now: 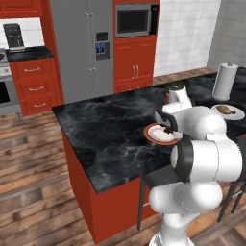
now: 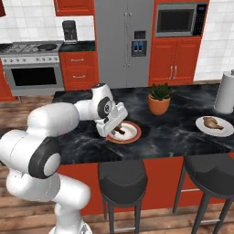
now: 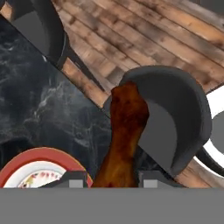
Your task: Take the chicken drumsticks from the pan and place one on each plate on the dining counter.
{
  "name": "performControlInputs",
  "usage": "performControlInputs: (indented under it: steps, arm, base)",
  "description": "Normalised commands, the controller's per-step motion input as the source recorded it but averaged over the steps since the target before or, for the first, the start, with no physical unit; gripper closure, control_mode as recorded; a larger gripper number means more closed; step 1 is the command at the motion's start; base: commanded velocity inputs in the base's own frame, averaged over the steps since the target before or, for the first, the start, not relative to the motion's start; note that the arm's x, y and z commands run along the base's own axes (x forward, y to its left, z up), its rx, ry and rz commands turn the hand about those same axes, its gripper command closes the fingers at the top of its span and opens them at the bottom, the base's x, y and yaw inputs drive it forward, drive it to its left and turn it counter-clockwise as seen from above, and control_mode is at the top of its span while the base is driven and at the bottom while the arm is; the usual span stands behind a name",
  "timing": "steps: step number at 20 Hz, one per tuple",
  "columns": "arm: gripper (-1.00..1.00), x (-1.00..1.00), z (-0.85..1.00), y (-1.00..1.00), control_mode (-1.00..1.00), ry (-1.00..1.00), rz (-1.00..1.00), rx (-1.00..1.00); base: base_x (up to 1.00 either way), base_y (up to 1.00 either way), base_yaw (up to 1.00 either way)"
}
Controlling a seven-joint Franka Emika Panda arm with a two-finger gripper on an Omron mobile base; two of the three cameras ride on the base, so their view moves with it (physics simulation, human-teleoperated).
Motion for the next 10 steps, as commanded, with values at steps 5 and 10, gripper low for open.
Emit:
performControlInputs:
  steps: [5, 10]
  arm:
    - [1.00, 0.97, -0.64, 0.00, -1.00, 0.08, 0.07, 0.00]
    - [1.00, 0.52, -0.92, 0.00, -1.00, 0.04, 0.10, 0.00]
  base:
    - [0.00, 0.00, 0.00]
    - [0.00, 0.00, 0.00]
